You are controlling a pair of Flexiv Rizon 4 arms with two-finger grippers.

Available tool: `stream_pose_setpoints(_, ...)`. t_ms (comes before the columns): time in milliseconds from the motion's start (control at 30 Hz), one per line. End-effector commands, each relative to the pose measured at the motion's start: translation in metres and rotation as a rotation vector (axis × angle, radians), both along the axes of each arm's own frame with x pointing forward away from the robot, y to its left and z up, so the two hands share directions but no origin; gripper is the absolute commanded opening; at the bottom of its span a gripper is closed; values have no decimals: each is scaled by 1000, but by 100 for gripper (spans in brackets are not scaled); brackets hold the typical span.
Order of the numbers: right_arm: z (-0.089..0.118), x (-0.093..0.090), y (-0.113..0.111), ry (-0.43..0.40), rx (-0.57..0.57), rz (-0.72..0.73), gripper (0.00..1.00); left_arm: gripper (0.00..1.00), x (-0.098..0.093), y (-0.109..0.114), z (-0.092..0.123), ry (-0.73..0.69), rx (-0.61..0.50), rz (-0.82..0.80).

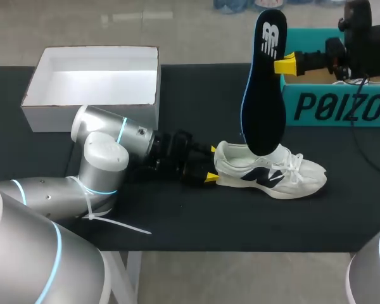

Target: Take the shoe out of the shoebox, open the shoe tongue, remove and reinsert the insole, then place the shoe into the shoebox

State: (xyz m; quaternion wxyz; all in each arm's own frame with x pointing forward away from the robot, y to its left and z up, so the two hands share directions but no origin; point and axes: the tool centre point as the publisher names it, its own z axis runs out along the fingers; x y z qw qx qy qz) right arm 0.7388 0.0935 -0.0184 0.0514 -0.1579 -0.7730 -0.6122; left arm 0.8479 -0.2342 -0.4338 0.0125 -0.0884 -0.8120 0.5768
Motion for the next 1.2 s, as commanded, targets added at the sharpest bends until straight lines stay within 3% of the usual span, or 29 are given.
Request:
stream_pose_setpoints(33,1,1,4,-2,-1,-1,0,0,-1,-1,-3,-1,3,0)
stream_pose_setpoints(200,1,1,4,-2,-1,-1,0,0,-1,-1,-3,-1,3,0)
stream_pose_setpoints(233,1,1,4,-2,-1,-1,0,9,-1,-1,-3,-1,3,0)
stream_pose_setpoints(267,1,1,4,-2,-1,-1,0,39,-1,-1,-3,-1,3,0)
stream_pose_setpoints(300,1,1,4,-2,-1,-1,0,100,-1,-1,-3,-1,3,0)
stream_pose_setpoints(567,1,1,4,-2,-1,-1,0,100,-2,17,6,-76,91,37)
stream_pose_setpoints(833,1,1,4,-2,-1,-1,0,100,0,53,18,-126,248,27)
stream_pose_setpoints(1000,1,1,4,-2,-1,-1,0,100,-2,72,39,-162,399,-24)
stream_pose_setpoints(1200,1,1,4,-2,-1,-1,0,100,2,78,74,-221,556,-71)
